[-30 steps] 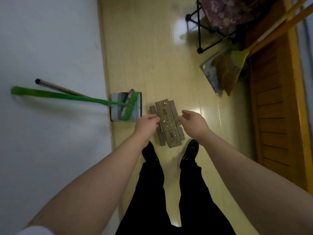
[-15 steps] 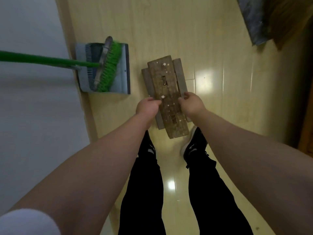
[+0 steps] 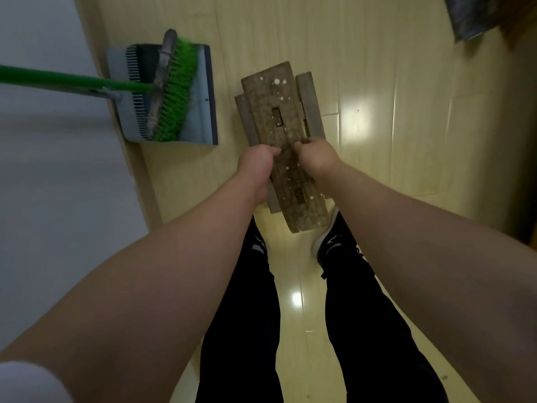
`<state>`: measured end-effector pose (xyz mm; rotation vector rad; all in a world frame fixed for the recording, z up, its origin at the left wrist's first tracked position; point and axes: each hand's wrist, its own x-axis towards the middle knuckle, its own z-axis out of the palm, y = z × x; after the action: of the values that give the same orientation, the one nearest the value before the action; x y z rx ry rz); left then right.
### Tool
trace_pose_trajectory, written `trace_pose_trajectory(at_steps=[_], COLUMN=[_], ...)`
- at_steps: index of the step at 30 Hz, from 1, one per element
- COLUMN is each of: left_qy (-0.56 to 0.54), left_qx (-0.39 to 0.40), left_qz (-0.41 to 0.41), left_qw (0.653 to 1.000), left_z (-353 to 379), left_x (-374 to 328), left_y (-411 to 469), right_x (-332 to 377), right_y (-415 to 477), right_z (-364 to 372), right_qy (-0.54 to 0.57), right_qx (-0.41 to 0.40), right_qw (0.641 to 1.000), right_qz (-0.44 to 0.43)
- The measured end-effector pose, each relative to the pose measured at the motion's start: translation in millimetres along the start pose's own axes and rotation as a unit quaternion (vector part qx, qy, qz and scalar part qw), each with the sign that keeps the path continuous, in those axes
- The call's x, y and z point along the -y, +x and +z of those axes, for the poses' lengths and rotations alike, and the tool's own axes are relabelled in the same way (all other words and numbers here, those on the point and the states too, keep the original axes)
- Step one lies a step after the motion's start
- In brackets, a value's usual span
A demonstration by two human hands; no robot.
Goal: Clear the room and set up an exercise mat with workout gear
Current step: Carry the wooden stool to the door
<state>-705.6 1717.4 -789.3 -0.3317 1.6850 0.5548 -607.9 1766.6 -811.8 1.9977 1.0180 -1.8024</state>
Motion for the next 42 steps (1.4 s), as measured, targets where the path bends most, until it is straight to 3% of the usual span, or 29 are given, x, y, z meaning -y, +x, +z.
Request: trace_pose_trajectory(at_steps=[7, 15, 24, 34, 42], left_qy=[0.000, 0.001, 0.034, 0.040, 0.024], left_qx=[0.001, 0.010, 0.044, 0.084, 0.131], left_qz=[0.004, 0.049, 0.169, 0.322, 0.450], left_qw=[1.000, 0.999, 0.984, 0.942, 0.883], left_z=[-4.5, -19.8, -35.2, -42.7, -41.7], left_x=[-22.1, -52.2, -100.0, -145.5, -165.4], left_y=[-111.1, -287.5, -500.9, -705.6, -818.6], right_x=[24.8, 65.2, 122.1, 179.7, 197.4], right_y=[-97.8, -277.3, -482.9, -676.4, -788.1], right_z=[-34.5, -82.7, -141.9, -207.1, -257.0], right_qy=[0.008, 0.025, 0.074, 0.134, 0.161], right_qx=[-0.011, -0.018, -0.054, -0.137, -0.153], right_qw=[1.000, 0.999, 0.988, 0.955, 0.906], right_qz=[0.003, -0.038, -0.122, -0.228, -0.361])
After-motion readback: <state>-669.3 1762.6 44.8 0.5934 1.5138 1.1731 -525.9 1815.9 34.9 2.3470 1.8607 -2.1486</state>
